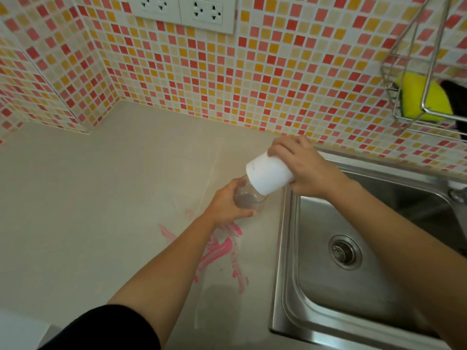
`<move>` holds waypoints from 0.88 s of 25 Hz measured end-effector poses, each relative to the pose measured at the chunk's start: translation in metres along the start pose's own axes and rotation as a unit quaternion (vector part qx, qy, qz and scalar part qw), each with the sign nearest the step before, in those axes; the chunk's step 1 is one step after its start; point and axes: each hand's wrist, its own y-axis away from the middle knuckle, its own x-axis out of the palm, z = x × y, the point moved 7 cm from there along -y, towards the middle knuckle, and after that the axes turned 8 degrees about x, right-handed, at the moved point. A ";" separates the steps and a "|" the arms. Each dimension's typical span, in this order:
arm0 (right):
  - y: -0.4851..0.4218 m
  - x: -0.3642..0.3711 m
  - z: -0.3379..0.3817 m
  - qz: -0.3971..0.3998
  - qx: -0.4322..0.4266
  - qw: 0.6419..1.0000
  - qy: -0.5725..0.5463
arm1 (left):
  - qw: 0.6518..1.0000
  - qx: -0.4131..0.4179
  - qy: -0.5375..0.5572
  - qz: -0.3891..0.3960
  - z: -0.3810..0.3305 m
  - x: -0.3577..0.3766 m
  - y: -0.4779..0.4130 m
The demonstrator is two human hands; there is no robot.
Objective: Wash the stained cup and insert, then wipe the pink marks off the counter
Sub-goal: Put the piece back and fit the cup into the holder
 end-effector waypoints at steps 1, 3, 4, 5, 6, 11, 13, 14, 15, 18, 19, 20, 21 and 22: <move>-0.004 -0.002 0.009 0.012 -0.010 1.000 0.020 | 1.000 -0.003 -0.001 -0.002 0.000 0.000 0.000; -0.011 -0.006 0.023 0.040 -0.018 0.997 0.056 | 1.000 -0.007 -0.003 -0.004 0.000 -0.001 0.000; -0.012 -0.005 0.030 0.057 -0.026 0.995 0.081 | 1.000 -0.007 -0.004 -0.004 0.000 -0.001 0.000; -0.013 -0.006 0.036 0.068 -0.039 0.991 0.105 | 1.000 -0.008 -0.005 -0.003 0.000 -0.001 0.000; -0.013 -0.006 0.042 0.074 -0.052 0.988 0.124 | 1.000 -0.008 -0.001 -0.002 0.000 -0.002 0.000; -0.013 -0.001 0.044 0.113 -0.047 0.987 0.105 | 1.000 -0.020 0.006 -0.006 0.004 -0.005 0.000; -0.012 0.004 0.045 0.126 -0.053 0.987 0.081 | 1.000 -0.022 0.002 -0.004 0.003 -0.004 0.000; -0.011 0.007 0.044 0.128 -0.054 0.988 0.063 | 1.000 -0.024 0.002 -0.001 0.003 -0.004 0.001; -0.012 0.008 0.042 0.126 -0.049 0.990 0.033 | 1.000 -0.025 0.002 0.005 0.003 -0.003 0.001; -0.016 0.009 0.030 0.127 -0.026 0.988 -0.085 | 0.998 -0.039 0.039 0.038 0.007 -0.002 0.003; -0.018 0.009 0.030 0.124 -0.037 0.988 -0.089 | 0.994 -0.056 0.080 0.044 0.009 -0.001 0.004; -0.019 0.011 0.030 0.122 -0.049 0.988 -0.083 | 0.988 -0.072 0.125 0.047 0.009 -0.001 0.005; -0.021 0.013 0.030 0.120 -0.056 0.988 -0.075 | 0.982 -0.089 0.160 0.046 0.008 -0.001 0.006; -0.022 0.016 0.030 0.120 -0.061 0.989 -0.068 | 0.977 -0.103 0.183 0.043 0.009 -0.001 0.005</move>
